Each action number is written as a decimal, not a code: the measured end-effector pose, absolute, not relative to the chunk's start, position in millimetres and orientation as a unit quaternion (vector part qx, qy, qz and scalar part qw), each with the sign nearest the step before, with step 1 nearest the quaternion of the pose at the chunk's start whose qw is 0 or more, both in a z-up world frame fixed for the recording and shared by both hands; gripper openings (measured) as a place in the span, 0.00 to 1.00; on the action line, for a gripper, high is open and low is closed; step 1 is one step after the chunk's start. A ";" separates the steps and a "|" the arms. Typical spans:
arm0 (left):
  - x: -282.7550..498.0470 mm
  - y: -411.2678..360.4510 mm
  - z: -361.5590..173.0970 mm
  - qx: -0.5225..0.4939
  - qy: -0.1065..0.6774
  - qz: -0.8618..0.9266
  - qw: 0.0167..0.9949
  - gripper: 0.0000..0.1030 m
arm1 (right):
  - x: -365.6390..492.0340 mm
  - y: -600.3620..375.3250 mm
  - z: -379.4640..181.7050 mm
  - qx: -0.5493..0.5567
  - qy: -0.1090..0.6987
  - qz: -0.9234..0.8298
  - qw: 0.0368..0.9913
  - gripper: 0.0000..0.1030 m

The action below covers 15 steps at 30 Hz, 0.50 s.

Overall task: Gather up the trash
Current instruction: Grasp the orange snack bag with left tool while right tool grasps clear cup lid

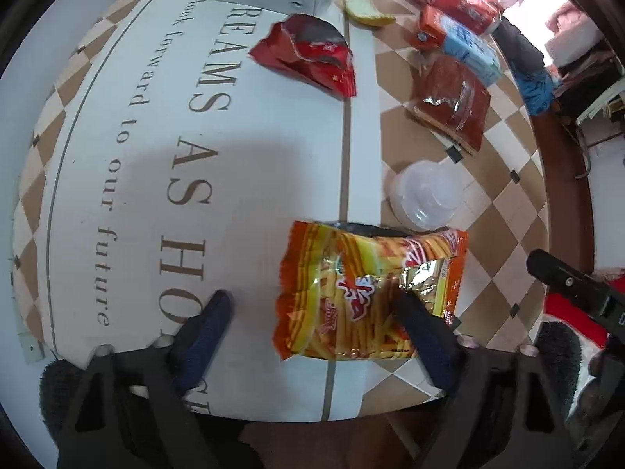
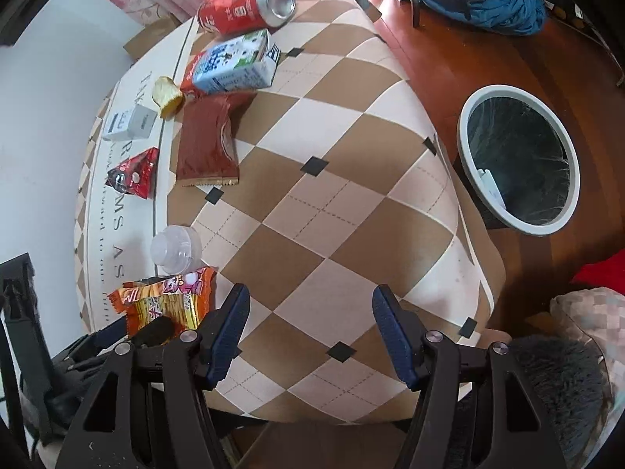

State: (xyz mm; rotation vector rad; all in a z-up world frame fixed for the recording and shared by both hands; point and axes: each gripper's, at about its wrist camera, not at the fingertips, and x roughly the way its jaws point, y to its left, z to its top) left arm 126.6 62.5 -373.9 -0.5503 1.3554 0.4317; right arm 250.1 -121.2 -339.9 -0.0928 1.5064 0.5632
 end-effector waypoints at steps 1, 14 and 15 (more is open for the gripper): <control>128.4 59.0 -373.4 -0.238 0.613 0.199 0.727 0.67 | 249.9 -120.6 -340.3 -0.044 0.674 0.251 0.693 0.65; 111.4 67.2 -341.4 -0.211 0.579 0.245 0.748 0.02 | 238.3 -97.6 -327.8 -0.048 0.663 0.269 0.697 0.65; 106.3 73.3 -334.7 -0.206 0.573 0.258 0.750 0.02 | 236.9 -91.3 -326.5 -0.049 0.661 0.274 0.697 0.65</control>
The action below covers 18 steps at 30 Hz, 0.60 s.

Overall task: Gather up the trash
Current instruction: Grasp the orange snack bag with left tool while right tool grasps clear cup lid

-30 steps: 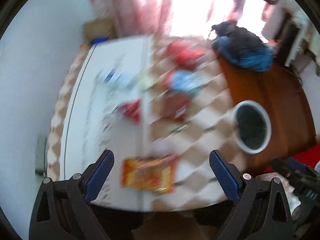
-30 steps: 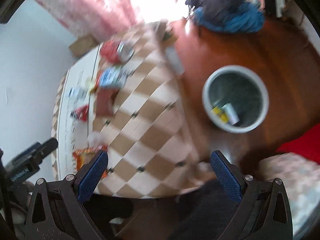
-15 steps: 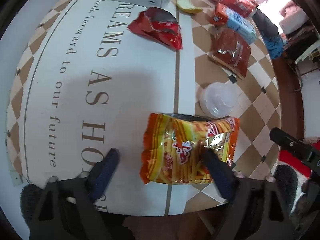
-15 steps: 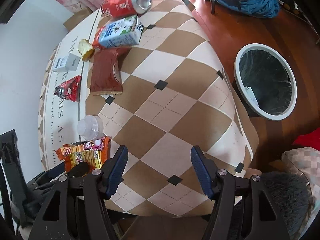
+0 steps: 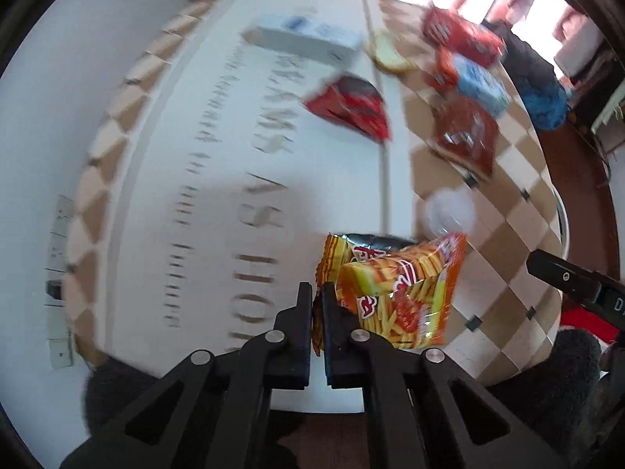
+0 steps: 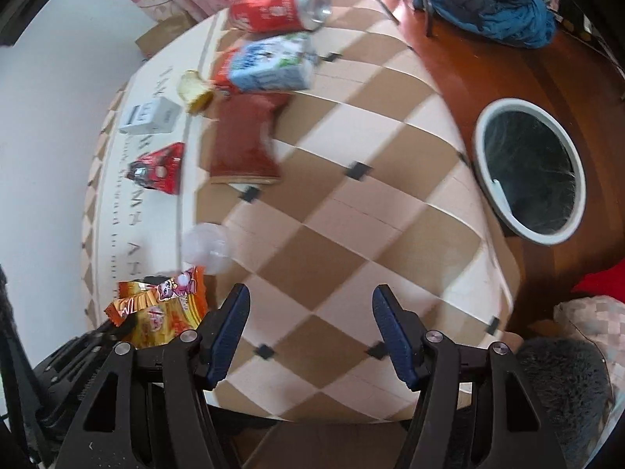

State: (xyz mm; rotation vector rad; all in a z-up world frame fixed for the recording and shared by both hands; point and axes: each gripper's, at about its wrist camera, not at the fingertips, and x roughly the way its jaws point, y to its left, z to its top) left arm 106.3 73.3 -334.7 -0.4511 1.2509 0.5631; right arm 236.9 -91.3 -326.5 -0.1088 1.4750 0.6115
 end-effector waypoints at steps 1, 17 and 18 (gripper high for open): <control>102.6 78.2 -329.8 -0.202 0.568 0.268 0.752 0.02 | 235.1 -84.7 -326.2 -0.049 0.660 0.281 0.695 0.65; 84.4 145.9 -333.1 -0.207 0.550 0.310 0.747 0.03 | 203.3 19.5 -349.9 -0.152 0.631 0.305 0.697 0.42; 82.9 145.5 -333.1 -0.216 0.550 0.297 0.750 0.04 | 202.5 19.1 -349.1 -0.156 0.627 0.306 0.699 0.42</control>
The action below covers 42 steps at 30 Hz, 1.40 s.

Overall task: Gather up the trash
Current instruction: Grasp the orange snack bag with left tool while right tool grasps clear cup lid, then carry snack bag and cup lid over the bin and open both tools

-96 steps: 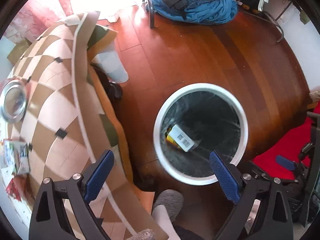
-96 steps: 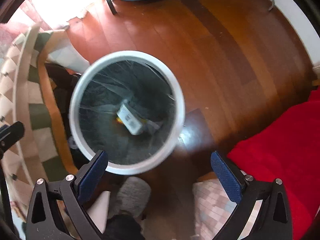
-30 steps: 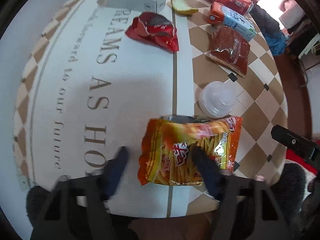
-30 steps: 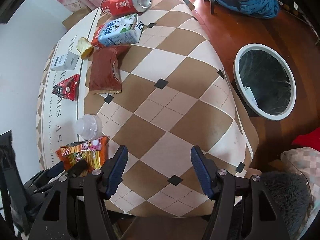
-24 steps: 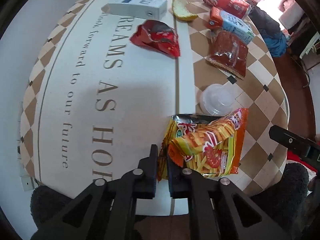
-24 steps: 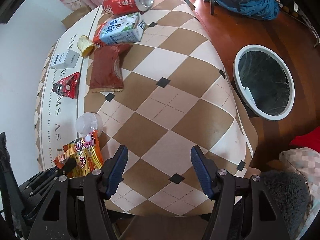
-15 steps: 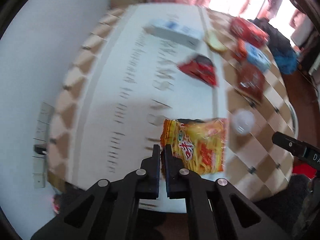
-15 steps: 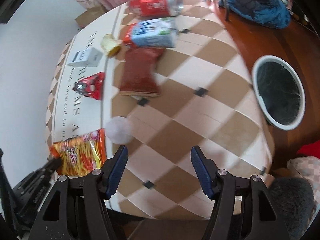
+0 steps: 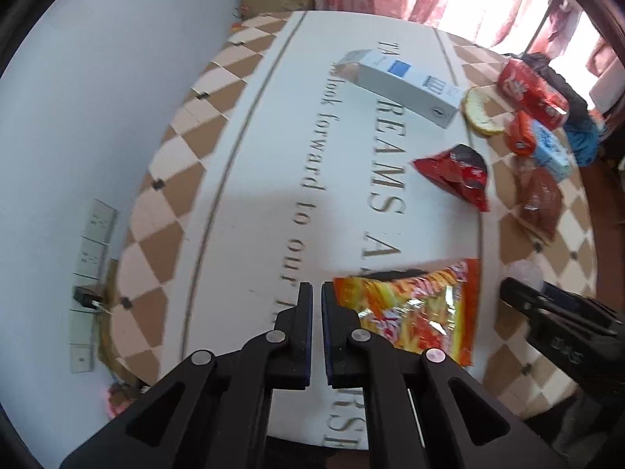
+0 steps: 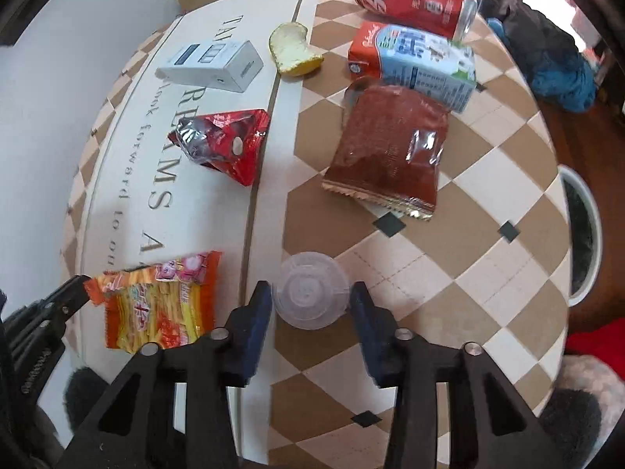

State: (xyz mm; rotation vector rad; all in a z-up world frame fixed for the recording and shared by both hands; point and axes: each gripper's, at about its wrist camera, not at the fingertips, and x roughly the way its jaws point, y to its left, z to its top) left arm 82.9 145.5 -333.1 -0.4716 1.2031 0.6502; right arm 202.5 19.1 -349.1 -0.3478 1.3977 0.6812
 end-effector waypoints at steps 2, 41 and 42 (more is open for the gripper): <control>79.9 144.5 -333.2 -0.225 0.550 0.284 0.752 0.05 | 204.1 13.7 -348.7 -0.154 0.629 0.301 0.700 0.42; 61.2 117.2 -305.9 -0.278 0.491 0.315 0.763 0.03 | 224.3 -63.9 -318.0 -0.073 0.629 0.287 0.719 0.42; 62.0 113.9 -298.6 -0.266 0.488 0.317 0.768 0.03 | 224.5 -64.9 -314.0 -0.073 0.625 0.289 0.721 0.42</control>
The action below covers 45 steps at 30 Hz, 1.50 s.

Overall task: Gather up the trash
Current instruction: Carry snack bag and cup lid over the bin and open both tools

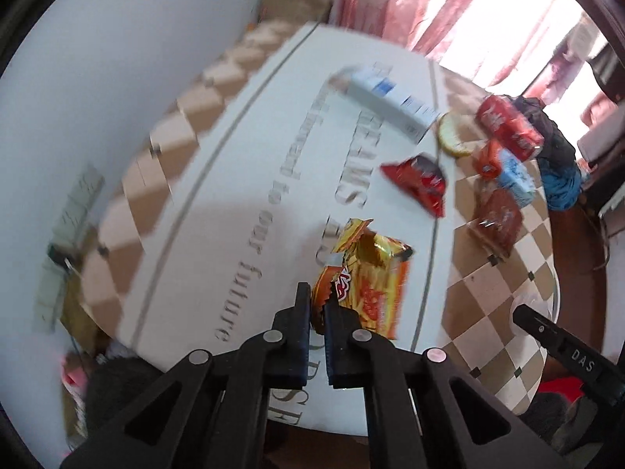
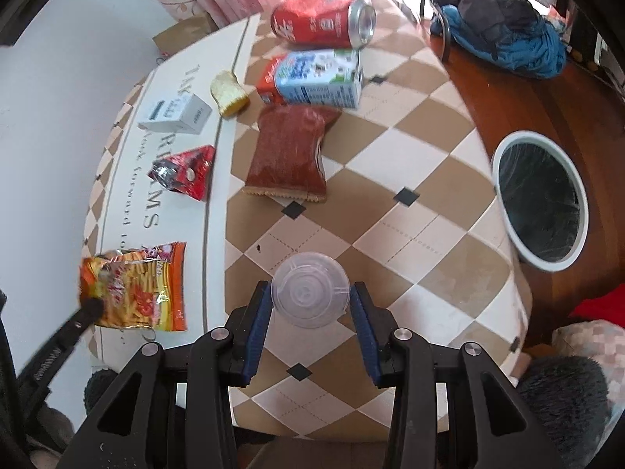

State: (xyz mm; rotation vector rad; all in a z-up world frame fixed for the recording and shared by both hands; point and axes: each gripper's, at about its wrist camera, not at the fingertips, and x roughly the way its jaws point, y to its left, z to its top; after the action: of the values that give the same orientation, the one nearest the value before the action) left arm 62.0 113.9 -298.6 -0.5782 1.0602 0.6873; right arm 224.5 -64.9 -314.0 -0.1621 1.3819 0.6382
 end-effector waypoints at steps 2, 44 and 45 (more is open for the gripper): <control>65.1 108.1 -281.7 -0.243 0.480 0.318 0.781 0.03 | 225.8 -68.0 -304.6 -0.071 0.619 0.294 0.725 0.42; 497.6 -194.7 -393.9 -0.118 0.647 0.016 0.753 0.55 | 513.6 -405.4 -459.0 0.070 0.683 0.113 0.718 0.42; 496.9 -193.7 -398.9 -0.118 0.653 0.023 0.748 0.76 | 516.7 -403.9 -464.1 0.073 0.684 0.117 0.717 0.42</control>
State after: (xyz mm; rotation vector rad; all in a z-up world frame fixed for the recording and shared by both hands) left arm 496.9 -193.7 -398.9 -0.2570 1.4278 0.0492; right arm 516.7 -403.9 -464.1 0.1623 1.5132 0.2580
